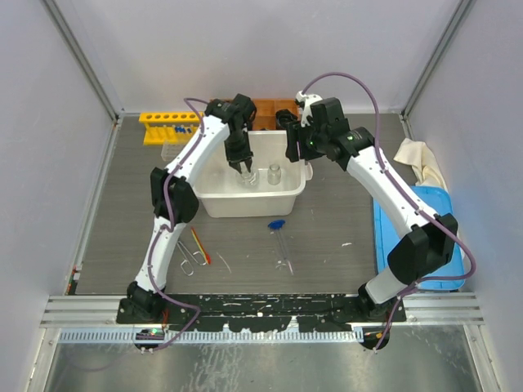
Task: Organize the chemistry lab equipment
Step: Place the chemistry item in the storage box.
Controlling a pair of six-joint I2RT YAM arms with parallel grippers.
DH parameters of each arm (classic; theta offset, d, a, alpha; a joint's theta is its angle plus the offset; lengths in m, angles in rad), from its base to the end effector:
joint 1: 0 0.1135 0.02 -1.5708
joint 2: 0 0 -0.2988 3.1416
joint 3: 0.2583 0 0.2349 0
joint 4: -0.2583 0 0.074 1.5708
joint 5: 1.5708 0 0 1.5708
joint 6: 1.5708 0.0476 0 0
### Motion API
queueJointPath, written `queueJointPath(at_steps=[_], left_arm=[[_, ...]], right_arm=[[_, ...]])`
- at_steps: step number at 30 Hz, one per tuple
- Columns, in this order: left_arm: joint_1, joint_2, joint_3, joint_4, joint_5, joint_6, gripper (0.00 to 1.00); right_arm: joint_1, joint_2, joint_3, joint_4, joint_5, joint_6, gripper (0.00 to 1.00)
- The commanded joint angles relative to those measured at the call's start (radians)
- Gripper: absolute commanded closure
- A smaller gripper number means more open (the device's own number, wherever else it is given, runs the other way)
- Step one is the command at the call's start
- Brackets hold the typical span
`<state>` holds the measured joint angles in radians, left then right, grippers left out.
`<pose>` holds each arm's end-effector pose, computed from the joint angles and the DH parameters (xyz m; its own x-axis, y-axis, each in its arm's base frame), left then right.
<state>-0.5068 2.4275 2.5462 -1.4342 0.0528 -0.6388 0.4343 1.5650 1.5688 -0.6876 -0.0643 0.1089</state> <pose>0.4315 -0.2424 0.2781 -0.9751 -0.1397 -0.1723 -0.1059 0.9757 -0.1916 0.3065 0.1456 0.3964 -0.6202 -0.1681 -0.7662 -0.4000 0.9080 0.1246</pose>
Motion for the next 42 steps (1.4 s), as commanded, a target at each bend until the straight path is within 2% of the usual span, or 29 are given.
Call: queueJointPath(at_steps=[1, 10, 12, 21, 32, 42], left_arm=[[-0.006, 0.005, 0.020, 0.037, 0.013, 0.010, 1.00], [-0.006, 0.020, 0.025, 0.041, 0.016, 0.010, 1.00], [-0.006, 0.024, 0.025, 0.040, 0.016, 0.010, 0.94], [-0.006, 0.030, 0.020, 0.059, 0.012, 0.011, 0.93], [-0.004, 0.021, 0.025, 0.074, 0.005, 0.016, 0.79], [-0.004, -0.002, 0.021, 0.077, -0.030, 0.027, 0.73]], right_arm=[[-0.004, -0.007, 0.031, 0.042, 0.012, -0.001, 0.37], [-0.006, 0.003, 0.036, 0.041, 0.015, -0.003, 0.37], [-0.006, 0.004, 0.037, 0.040, 0.014, -0.004, 0.37], [-0.005, 0.006, 0.031, 0.041, 0.011, -0.002, 0.37], [-0.005, 0.016, 0.033, 0.042, 0.001, 0.000, 0.37], [-0.004, 0.018, 0.032, 0.043, -0.005, 0.001, 0.37]])
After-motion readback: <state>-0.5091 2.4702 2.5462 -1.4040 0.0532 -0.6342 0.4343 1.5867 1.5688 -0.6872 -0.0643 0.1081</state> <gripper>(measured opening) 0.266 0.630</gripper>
